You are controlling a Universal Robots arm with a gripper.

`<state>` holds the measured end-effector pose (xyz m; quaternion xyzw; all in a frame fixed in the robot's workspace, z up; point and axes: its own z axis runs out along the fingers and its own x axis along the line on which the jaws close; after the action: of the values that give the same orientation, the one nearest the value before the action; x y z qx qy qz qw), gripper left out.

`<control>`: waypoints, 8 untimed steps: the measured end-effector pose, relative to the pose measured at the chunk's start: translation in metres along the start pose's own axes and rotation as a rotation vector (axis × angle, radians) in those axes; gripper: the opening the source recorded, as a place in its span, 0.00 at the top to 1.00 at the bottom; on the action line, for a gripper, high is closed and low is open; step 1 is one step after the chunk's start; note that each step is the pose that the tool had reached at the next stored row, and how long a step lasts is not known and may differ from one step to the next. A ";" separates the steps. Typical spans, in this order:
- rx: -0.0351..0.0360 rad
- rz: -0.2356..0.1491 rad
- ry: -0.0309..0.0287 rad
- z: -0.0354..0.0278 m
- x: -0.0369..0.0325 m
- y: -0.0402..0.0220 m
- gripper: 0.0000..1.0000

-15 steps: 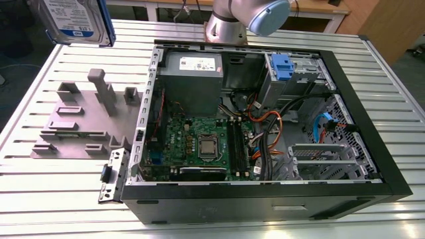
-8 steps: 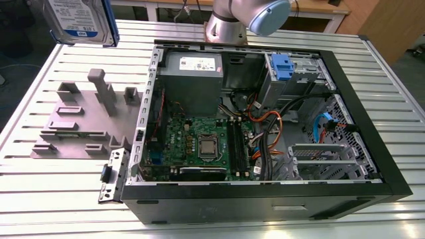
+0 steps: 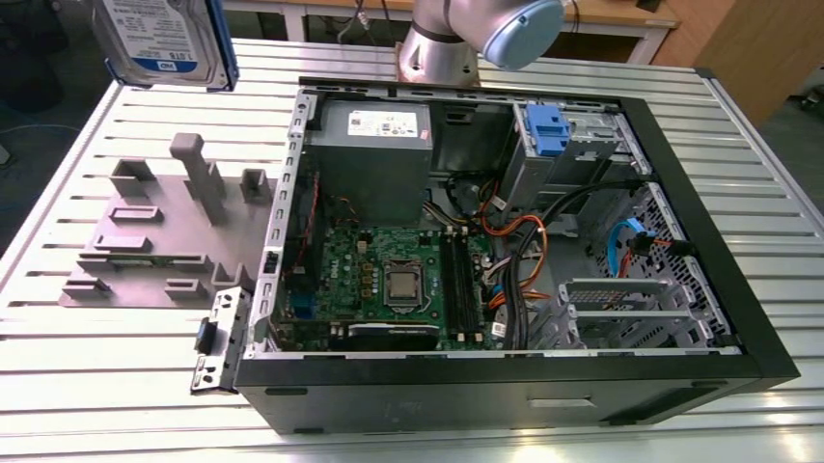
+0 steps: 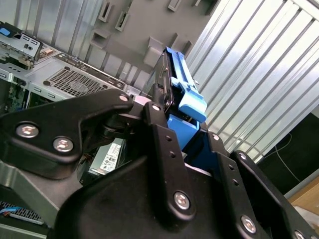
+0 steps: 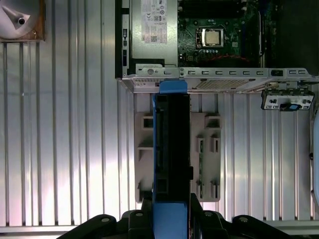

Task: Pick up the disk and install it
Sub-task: 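Pick up the disk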

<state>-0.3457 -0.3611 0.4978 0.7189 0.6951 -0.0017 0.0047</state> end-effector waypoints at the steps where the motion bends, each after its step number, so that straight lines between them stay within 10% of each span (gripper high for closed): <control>1: 0.0001 0.000 0.0000 0.0000 0.0000 0.0008 0.64; 8: 0.0001 0.000 0.0000 0.0000 0.0002 0.0071 0.64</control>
<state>-0.3386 -0.3611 0.4979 0.7189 0.6951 -0.0018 0.0047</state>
